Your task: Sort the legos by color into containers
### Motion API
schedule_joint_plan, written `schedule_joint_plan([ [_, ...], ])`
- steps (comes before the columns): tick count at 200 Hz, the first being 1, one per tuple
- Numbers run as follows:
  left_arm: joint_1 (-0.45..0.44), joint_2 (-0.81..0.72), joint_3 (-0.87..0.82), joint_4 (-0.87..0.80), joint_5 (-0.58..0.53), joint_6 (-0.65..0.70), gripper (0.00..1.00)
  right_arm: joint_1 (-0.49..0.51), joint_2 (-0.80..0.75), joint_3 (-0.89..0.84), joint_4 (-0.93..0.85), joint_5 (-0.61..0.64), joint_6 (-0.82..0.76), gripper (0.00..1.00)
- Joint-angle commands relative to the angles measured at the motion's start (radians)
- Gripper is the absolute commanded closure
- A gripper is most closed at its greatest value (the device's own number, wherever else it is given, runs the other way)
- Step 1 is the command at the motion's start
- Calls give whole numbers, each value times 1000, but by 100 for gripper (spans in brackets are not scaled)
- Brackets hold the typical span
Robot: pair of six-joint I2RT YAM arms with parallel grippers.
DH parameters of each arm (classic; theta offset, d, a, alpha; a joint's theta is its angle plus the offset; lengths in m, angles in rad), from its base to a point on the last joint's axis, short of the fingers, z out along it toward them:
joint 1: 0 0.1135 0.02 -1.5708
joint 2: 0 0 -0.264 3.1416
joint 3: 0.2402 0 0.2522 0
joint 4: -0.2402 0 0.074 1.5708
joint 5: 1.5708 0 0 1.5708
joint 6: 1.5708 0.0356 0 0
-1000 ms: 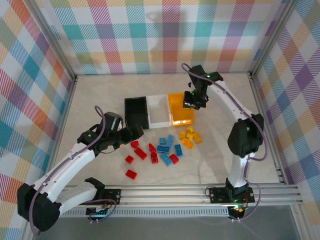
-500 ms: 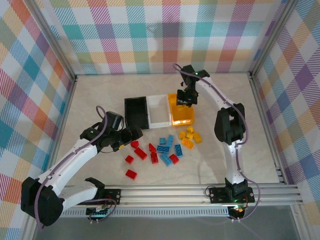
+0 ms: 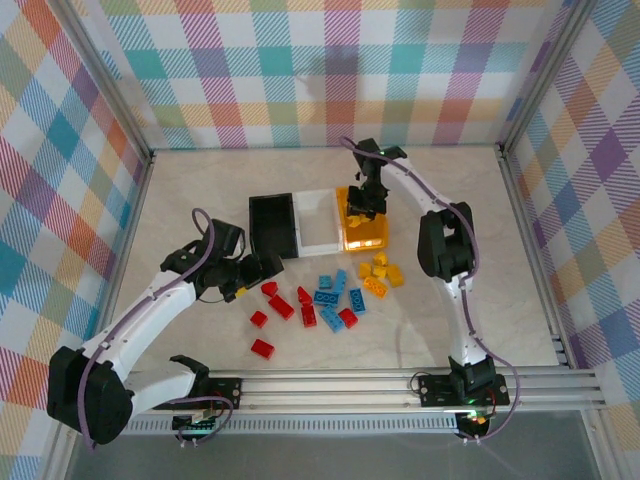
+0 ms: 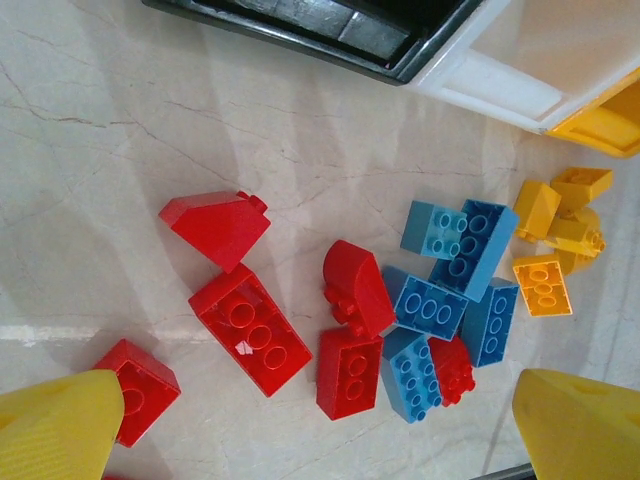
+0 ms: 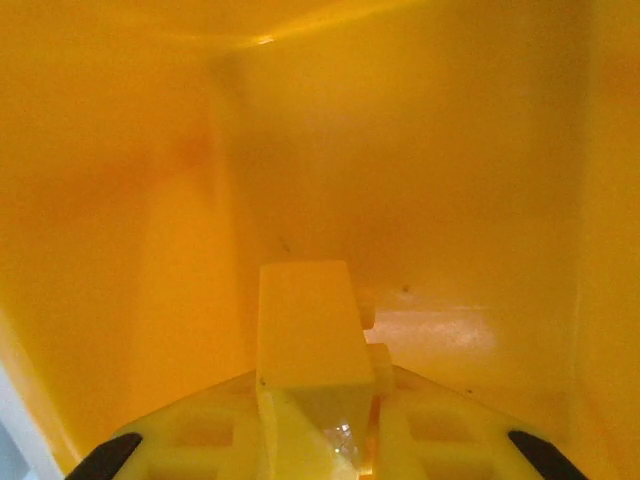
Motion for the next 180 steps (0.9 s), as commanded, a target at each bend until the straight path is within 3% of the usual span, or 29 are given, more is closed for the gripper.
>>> schedule_joint_plan([
  [1, 12, 5, 30, -31, 22, 21, 0, 6, 23, 36, -12, -24, 14, 79],
  [37, 15, -2, 22, -31, 22, 20, 0, 9, 37, 40, -13, -27, 14, 78],
  [180, 32, -100, -25, -31, 11, -17, 0, 16, -10, 37, -56, -14, 9, 62],
])
